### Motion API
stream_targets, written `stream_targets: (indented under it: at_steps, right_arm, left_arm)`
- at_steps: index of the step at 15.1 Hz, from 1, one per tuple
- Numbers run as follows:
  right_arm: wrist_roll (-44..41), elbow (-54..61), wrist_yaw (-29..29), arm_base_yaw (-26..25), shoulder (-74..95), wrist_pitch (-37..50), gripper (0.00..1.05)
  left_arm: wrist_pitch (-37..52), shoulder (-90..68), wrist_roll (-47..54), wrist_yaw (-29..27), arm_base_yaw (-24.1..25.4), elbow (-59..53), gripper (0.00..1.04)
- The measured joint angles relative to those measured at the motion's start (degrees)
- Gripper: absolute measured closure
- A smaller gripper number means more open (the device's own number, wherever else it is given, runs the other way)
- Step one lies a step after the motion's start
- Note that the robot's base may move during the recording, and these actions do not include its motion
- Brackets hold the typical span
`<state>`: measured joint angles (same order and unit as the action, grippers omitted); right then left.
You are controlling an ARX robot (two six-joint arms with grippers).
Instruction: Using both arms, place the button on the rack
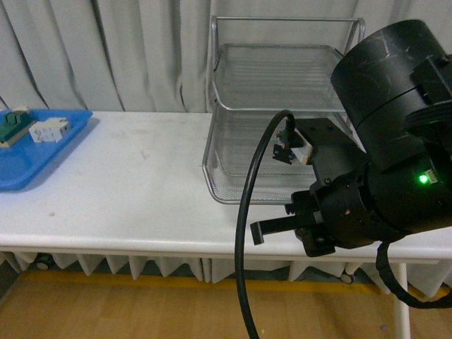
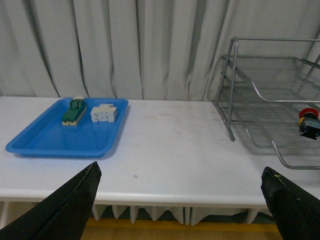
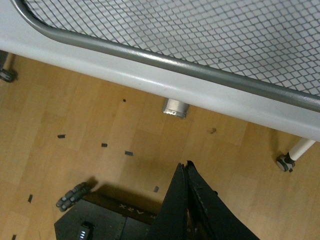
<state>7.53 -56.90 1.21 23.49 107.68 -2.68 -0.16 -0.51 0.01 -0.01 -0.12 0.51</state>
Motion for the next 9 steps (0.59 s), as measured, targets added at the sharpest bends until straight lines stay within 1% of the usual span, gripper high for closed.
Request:
stream_targets:
  at_steps: [4, 9]
  right_arm:
    - [-3.96, -4.17, -1.05, -2.16, 5.51, -0.09, 1.03]
    - [-6.4, -10.82, -0.9, -3.65, 10.75, -1.22, 1.03]
  left_arm:
    - [-0.02, 0.0, 0.0, 0.0, 0.0, 0.0, 0.07]
    - [0.0, 0.0, 0.0, 0.0, 0.0, 0.0, 0.07]
